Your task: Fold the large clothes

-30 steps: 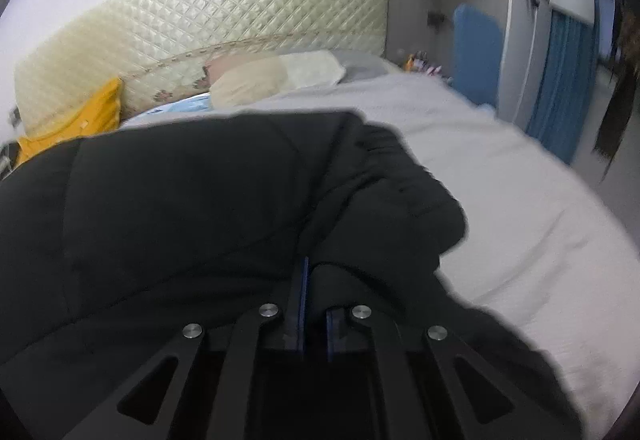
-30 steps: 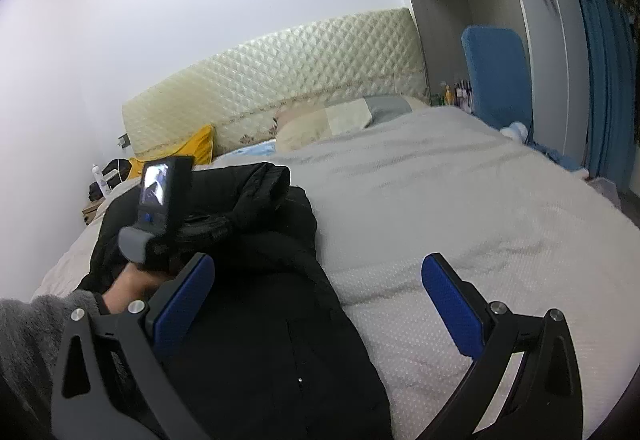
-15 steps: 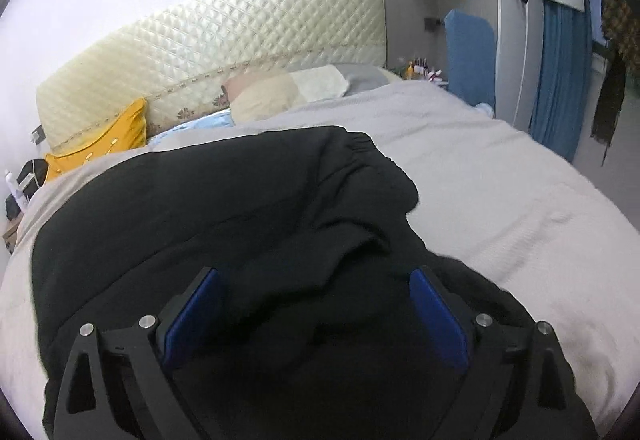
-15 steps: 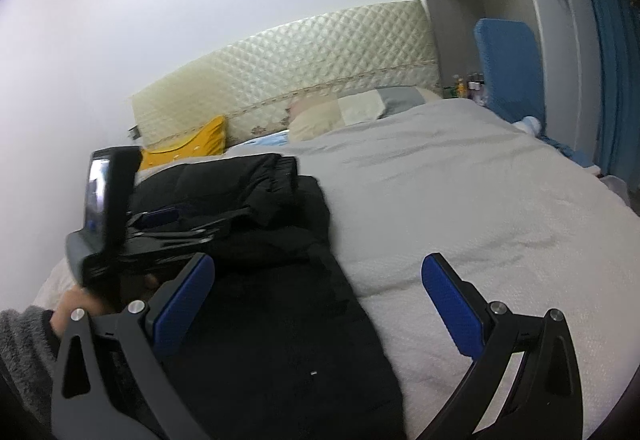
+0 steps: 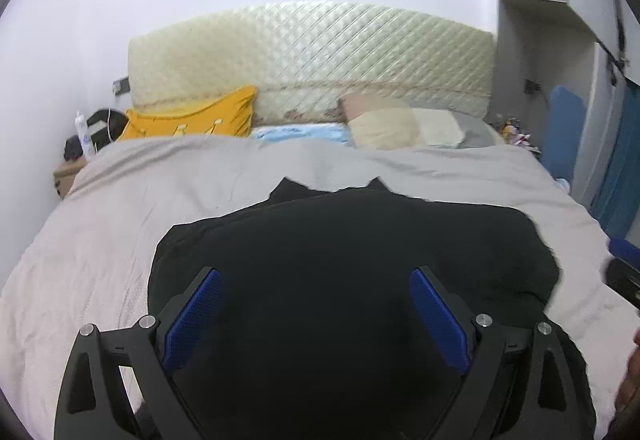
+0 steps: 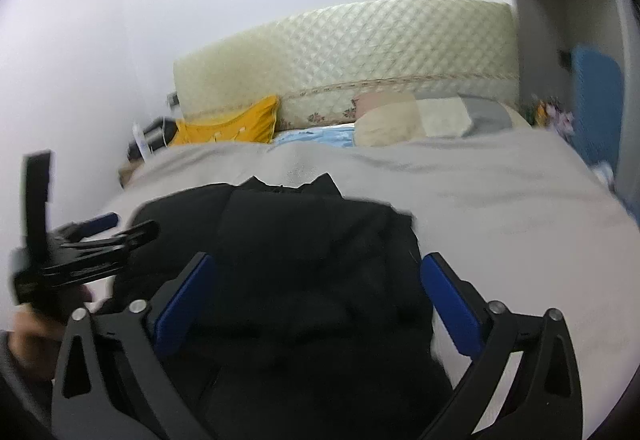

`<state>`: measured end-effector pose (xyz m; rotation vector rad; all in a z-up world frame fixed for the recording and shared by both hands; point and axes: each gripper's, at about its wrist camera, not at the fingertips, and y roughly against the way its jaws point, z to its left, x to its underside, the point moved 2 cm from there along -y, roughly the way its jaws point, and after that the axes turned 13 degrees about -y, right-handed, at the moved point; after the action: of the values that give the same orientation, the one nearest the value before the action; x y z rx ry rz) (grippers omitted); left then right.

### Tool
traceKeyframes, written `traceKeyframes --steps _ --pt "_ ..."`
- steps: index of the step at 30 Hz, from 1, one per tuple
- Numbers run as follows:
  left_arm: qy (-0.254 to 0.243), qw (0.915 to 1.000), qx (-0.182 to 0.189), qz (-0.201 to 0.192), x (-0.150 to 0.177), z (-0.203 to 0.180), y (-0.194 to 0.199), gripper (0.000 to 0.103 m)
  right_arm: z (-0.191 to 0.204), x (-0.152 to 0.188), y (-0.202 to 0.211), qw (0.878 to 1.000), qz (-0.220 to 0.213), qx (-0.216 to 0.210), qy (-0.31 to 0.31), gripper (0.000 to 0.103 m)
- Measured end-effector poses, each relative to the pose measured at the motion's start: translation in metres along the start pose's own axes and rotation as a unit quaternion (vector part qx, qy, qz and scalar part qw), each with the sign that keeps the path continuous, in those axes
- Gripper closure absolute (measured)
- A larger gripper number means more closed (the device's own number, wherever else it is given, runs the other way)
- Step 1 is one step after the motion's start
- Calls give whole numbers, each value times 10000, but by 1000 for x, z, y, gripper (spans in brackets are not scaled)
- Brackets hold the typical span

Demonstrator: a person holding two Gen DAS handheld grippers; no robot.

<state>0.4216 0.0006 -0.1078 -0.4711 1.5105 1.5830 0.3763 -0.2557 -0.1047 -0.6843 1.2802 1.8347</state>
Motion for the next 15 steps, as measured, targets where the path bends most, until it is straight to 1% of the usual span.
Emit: traceKeyframes --steps 1,3,5,8,10,11,13,15 --pt "14 10000 -28 71 0 3 -12 8 1 -2 -12 10000 6 -33 51 7" --pt "67 9998 -12 162 4 11 -31 8 3 -3 -52 9999 55 -61 116 8" --pt "33 10000 -2 84 10 16 -45 7 0 0 -79 9998 127 -32 115 8" --pt "-35 10000 -19 -83 14 19 -67 6 -7 14 -117 9991 284 228 217 7" --pt "-201 9996 -95 -165 16 16 -77 6 -7 18 -130 9984 267 346 354 5" --pt "-249 9995 -91 -141 16 14 -82 6 -9 20 -139 9978 274 460 381 3" --pt "-120 9999 11 -37 16 19 -98 6 -12 22 -145 9979 290 512 266 2" --pt "35 9999 105 -21 18 23 -110 4 -16 25 -157 9981 350 492 153 1"
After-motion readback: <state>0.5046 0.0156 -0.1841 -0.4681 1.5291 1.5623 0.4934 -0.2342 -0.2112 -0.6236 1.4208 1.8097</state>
